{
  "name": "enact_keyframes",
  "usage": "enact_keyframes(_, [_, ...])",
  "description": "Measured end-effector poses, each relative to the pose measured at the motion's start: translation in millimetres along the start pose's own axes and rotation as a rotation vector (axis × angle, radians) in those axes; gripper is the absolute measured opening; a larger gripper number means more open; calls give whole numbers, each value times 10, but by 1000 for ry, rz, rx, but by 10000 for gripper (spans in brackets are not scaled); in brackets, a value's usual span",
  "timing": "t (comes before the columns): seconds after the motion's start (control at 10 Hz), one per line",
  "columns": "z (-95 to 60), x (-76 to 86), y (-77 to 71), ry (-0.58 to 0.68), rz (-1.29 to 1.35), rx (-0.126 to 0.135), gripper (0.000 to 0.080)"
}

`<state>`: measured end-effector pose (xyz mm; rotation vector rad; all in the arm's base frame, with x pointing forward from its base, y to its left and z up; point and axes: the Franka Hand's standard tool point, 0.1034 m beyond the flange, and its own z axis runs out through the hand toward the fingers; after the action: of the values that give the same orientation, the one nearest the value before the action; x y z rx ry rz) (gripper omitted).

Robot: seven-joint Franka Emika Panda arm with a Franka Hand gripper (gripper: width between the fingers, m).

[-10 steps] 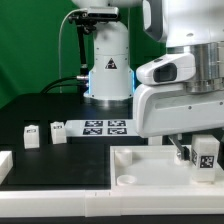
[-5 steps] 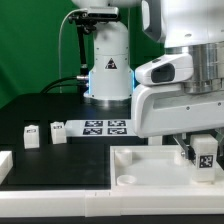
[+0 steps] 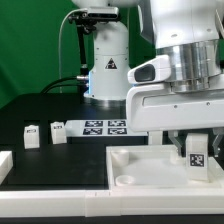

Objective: Assemble one leg

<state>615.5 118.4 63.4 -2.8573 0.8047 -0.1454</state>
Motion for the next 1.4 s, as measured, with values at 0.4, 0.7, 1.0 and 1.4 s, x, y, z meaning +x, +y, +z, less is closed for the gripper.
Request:
enact_keyframes(0.4, [10, -32, -13, -13, 541, 4, 291])
enact_keyframes(0.7, [37, -95, -66, -34, 894, 16, 291])
enact_keyframes(1.0, [43, -102, -70, -43, 933, 23, 300])
enact_keyframes(1.4, [7, -65, -78, -32, 574, 31, 640])
